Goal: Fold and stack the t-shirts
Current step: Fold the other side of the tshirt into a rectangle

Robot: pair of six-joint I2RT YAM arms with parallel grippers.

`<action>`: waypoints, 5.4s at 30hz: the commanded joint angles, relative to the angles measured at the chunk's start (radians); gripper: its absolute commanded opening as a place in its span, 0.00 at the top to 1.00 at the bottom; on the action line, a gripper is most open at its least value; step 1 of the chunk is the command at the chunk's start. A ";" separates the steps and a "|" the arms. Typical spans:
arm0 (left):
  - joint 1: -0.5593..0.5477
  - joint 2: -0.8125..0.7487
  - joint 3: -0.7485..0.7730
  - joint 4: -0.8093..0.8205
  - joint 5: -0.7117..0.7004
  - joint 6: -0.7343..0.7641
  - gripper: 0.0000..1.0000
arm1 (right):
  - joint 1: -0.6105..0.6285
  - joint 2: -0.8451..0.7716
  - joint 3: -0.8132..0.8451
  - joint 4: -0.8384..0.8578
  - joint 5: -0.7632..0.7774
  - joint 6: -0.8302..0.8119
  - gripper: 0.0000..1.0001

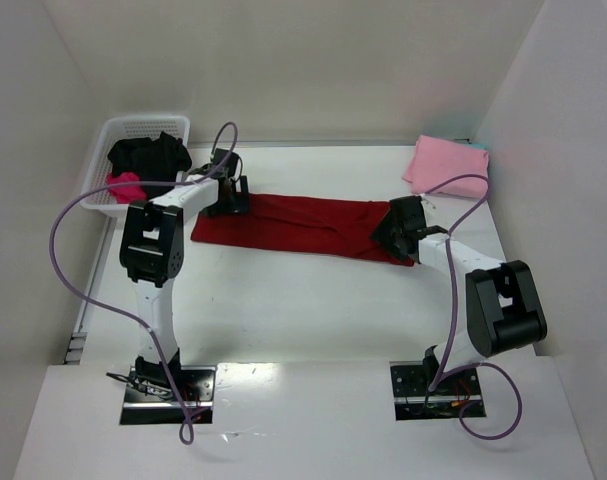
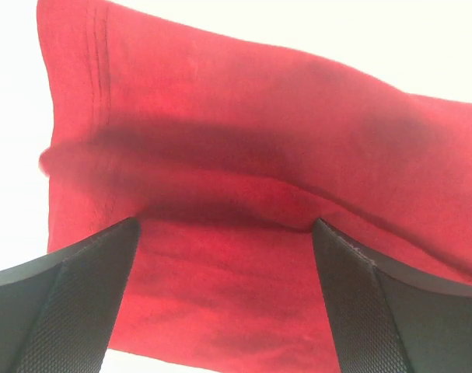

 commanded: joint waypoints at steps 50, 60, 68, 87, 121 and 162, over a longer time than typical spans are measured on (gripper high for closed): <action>0.008 -0.249 -0.056 0.023 0.170 0.084 0.01 | 0.011 0.098 0.025 0.128 0.022 0.055 0.44; 0.017 -0.249 -0.056 0.013 0.170 0.093 0.01 | 0.011 0.092 0.034 0.128 0.071 0.055 0.64; 0.017 -0.240 -0.056 0.013 0.179 0.093 0.01 | 0.011 0.067 0.047 0.139 0.100 0.055 0.76; 0.017 -0.240 -0.065 0.013 0.179 0.102 0.01 | 0.011 0.146 0.139 0.177 0.110 0.018 0.90; 0.026 -0.231 -0.047 0.013 0.219 0.102 0.01 | 0.011 -0.201 0.042 0.013 0.088 -0.023 0.53; -0.099 0.001 0.039 -0.143 0.245 0.390 0.01 | 0.011 0.442 0.432 -0.085 0.080 -0.097 1.00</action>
